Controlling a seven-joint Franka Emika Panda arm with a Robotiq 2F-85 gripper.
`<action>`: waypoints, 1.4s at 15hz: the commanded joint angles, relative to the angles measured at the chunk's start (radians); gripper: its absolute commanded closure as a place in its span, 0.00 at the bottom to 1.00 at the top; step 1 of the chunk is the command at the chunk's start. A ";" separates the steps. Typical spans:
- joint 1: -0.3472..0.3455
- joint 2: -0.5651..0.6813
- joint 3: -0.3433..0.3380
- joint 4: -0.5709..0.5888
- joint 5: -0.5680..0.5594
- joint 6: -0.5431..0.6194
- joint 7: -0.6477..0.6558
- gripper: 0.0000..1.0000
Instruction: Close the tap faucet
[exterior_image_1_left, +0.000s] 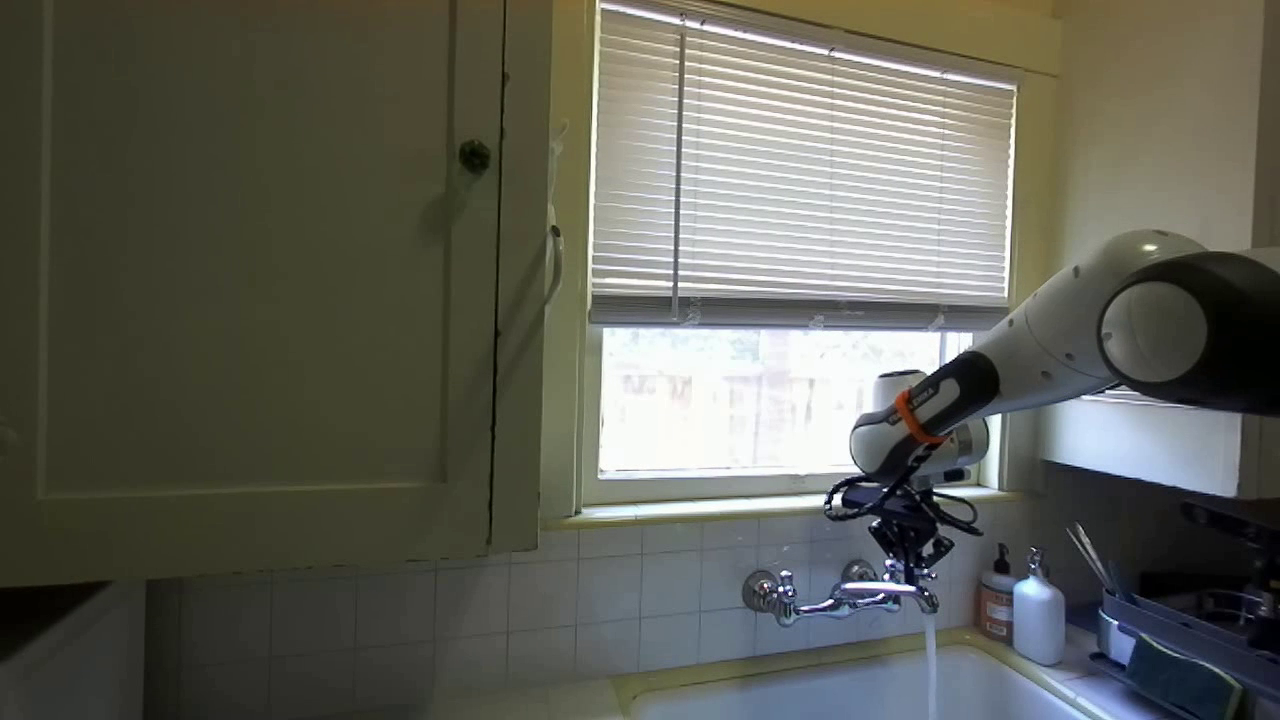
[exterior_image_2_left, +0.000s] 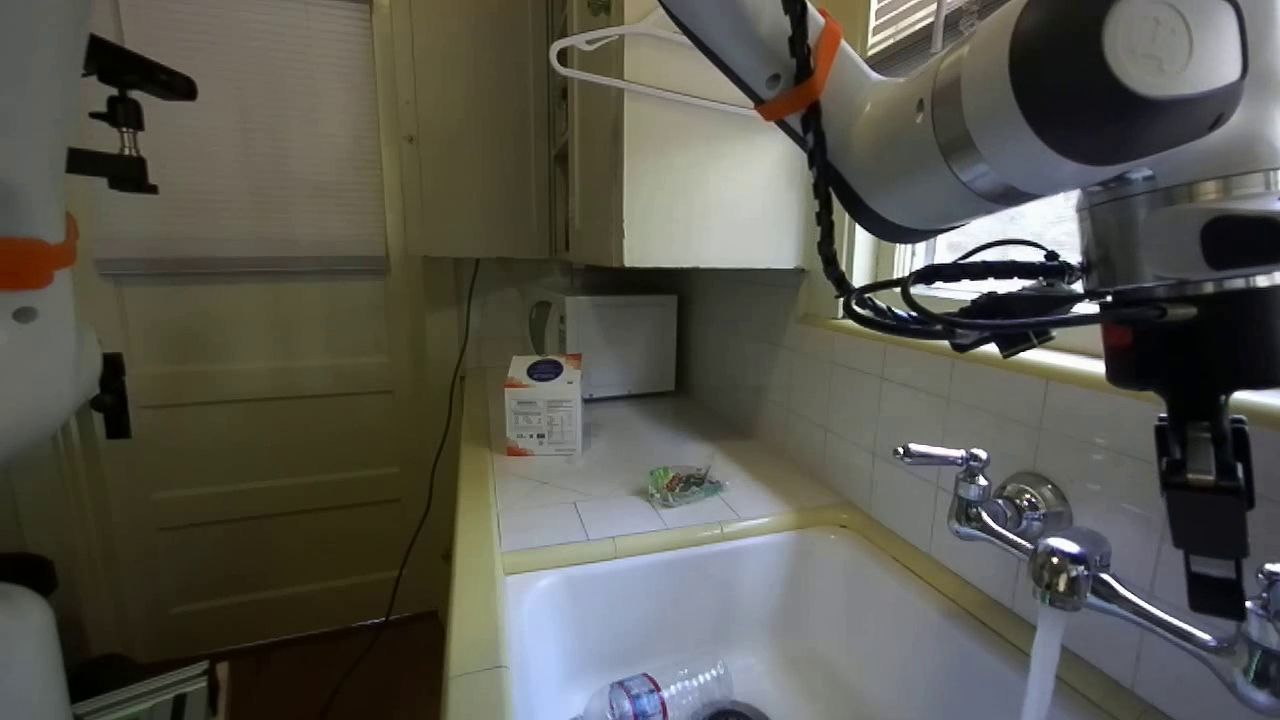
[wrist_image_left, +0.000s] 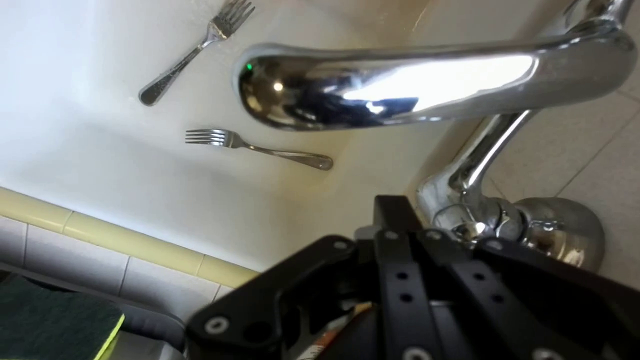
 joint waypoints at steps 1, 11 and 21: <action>0.006 0.056 -0.020 0.057 0.021 -0.021 0.031 1.00; -0.005 0.100 -0.031 0.122 0.061 -0.040 0.039 1.00; -0.012 0.123 -0.045 0.156 0.062 -0.066 0.014 1.00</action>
